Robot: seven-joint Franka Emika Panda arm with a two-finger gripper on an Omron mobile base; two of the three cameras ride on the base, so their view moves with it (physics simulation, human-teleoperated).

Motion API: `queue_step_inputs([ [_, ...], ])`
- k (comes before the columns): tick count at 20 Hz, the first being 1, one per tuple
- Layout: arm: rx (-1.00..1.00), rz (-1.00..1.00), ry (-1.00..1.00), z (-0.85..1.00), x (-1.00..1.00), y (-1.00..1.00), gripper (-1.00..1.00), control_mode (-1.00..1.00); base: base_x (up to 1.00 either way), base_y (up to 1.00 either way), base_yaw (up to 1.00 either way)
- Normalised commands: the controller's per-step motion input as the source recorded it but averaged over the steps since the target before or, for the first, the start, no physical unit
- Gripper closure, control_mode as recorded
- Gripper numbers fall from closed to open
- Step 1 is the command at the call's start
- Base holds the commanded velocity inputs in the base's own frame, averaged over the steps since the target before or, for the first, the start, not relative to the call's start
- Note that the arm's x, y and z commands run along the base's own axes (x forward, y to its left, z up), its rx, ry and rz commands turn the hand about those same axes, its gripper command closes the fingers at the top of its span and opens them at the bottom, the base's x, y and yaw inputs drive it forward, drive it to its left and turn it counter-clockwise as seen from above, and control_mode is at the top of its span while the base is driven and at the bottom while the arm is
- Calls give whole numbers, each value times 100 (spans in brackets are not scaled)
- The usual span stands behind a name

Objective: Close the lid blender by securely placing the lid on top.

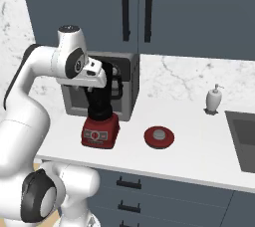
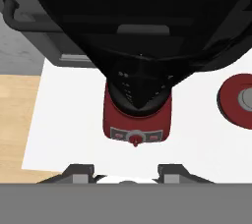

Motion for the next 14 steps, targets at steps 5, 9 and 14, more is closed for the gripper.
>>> queue_step_inputs([
  [5, 0, -1, -1, 0, -14, -5, -100, -100, 0, 0, 0],
  [9, 4, 0, -13, 0, -45, -43, -100, -100, 0, 0, 0],
  [14, 4, 0, -11, -14, -35, -63, -100, -100, 0, 0, 0],
])
